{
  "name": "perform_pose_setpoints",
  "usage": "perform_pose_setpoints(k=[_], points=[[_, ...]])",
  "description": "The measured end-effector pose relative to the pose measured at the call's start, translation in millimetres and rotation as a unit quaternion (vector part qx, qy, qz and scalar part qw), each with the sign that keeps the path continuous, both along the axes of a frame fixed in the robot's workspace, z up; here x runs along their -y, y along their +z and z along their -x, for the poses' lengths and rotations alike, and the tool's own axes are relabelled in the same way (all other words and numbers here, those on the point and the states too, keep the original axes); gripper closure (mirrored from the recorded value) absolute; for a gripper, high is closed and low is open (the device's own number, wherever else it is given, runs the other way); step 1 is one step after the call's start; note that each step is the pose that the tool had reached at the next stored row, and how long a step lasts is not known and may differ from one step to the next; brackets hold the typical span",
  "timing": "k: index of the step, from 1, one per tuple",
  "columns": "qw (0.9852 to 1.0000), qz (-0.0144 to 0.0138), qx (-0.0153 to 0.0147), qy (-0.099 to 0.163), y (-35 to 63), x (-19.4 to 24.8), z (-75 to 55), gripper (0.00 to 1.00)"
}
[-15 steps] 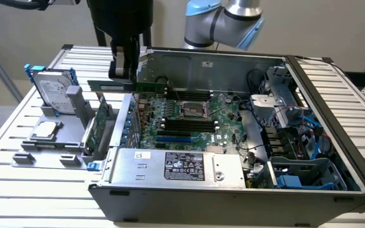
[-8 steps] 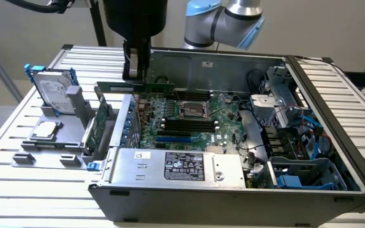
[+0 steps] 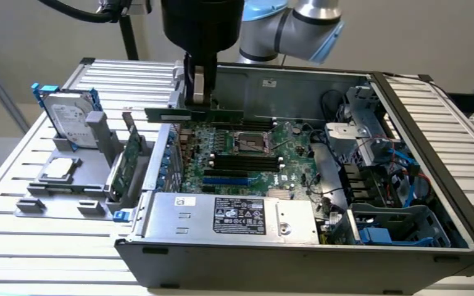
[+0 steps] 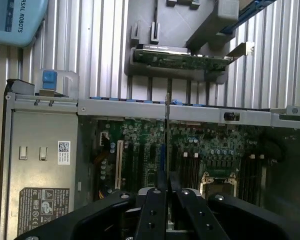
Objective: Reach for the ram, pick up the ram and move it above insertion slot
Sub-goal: 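Pick up the ram and move it above insertion slot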
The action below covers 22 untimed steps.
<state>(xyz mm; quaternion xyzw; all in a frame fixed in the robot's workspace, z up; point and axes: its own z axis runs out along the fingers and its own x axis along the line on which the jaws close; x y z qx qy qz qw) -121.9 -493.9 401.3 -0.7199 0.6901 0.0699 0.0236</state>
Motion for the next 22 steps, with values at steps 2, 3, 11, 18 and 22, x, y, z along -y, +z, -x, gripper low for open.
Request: perform_pose_setpoints(k=[2,3,11,18,22], points=[[1.0000,0.0000,0.0000,0.001,-0.8,0.0,-6.1,0.87],[1.0000,0.0000,0.0000,0.002,-1.2,0.0,-9.0,0.87],[1.0000,0.0000,0.0000,0.006,-5.2,-0.4,-32.6,0.87],[1.0000,0.0000,0.0008,0.007,-9.9,-2.5,-53.2,0.87],[1.0000,0.0000,0.0026,0.007,-13.0,-5.9,-64.2,0.87]])
